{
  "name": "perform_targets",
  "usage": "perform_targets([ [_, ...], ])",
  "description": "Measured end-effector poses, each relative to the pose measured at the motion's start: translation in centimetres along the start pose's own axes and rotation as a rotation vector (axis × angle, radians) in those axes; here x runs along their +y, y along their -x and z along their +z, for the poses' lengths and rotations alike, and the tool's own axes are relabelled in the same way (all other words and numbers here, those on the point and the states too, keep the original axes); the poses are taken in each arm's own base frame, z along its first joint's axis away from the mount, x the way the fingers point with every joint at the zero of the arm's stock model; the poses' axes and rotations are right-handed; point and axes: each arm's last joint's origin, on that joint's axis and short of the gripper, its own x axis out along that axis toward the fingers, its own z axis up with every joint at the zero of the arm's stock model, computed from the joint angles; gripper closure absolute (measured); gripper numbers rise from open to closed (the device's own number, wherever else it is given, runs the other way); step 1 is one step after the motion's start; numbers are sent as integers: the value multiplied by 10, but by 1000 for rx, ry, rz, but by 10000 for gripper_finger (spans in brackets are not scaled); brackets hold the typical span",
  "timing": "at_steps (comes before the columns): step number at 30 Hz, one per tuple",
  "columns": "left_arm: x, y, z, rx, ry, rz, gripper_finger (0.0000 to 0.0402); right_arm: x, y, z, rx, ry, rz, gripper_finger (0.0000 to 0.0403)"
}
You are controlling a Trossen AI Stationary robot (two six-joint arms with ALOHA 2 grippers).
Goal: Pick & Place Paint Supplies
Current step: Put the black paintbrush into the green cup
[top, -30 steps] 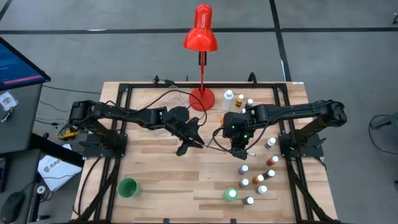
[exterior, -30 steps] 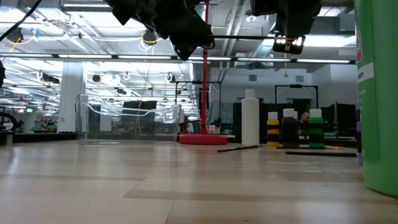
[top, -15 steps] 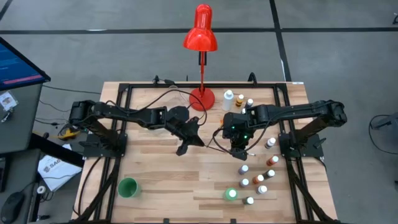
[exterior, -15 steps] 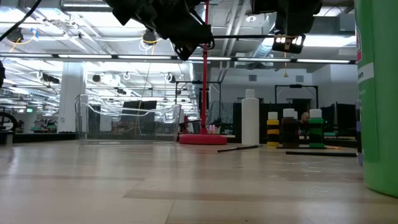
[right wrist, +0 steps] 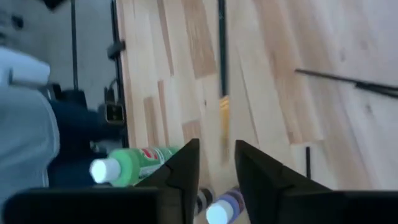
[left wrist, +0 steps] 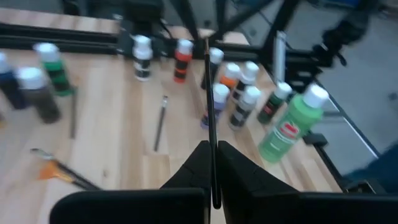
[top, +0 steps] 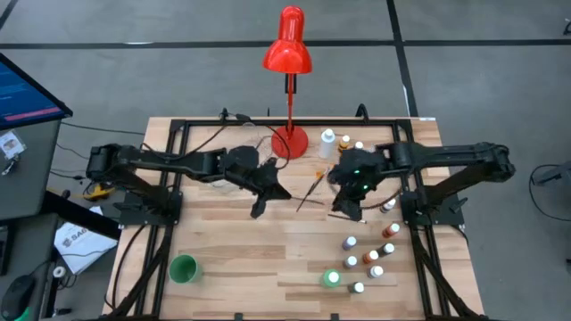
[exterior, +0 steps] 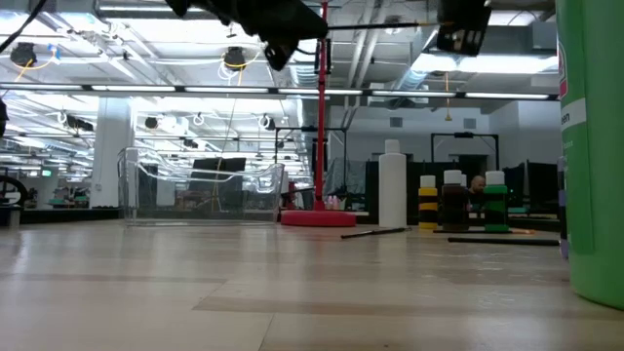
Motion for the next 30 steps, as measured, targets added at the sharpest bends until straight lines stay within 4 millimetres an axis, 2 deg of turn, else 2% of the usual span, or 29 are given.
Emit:
perform_targets([
  [5, 2, 29, 16, -98, 35, 125, 401, 7, 33, -6, -182, -10, -47, 274],
  [10, 2, 63, 31, -217, 41, 202, 401, 15, 64, -10, -416, 6, -94, 269],
  [14, -1, 82, 45, -354, 40, 208, 401, 21, 77, -4, -613, 21, -129, 270],
  [17, -6, 92, 54, -456, 24, 193, 401, 26, 78, 7, -719, 75, -118, 268],
  [22, -10, 101, 64, -576, 21, 172, 401, 28, 66, 33, -853, 138, -106, 253],
  [26, -12, 105, 67, -612, 38, 165, 401, 31, 60, 52, -976, 213, -97, 227],
  [30, -13, 109, 67, -621, 42, 162, 401, 33, 57, 63, -1063, 264, -91, 198],
])
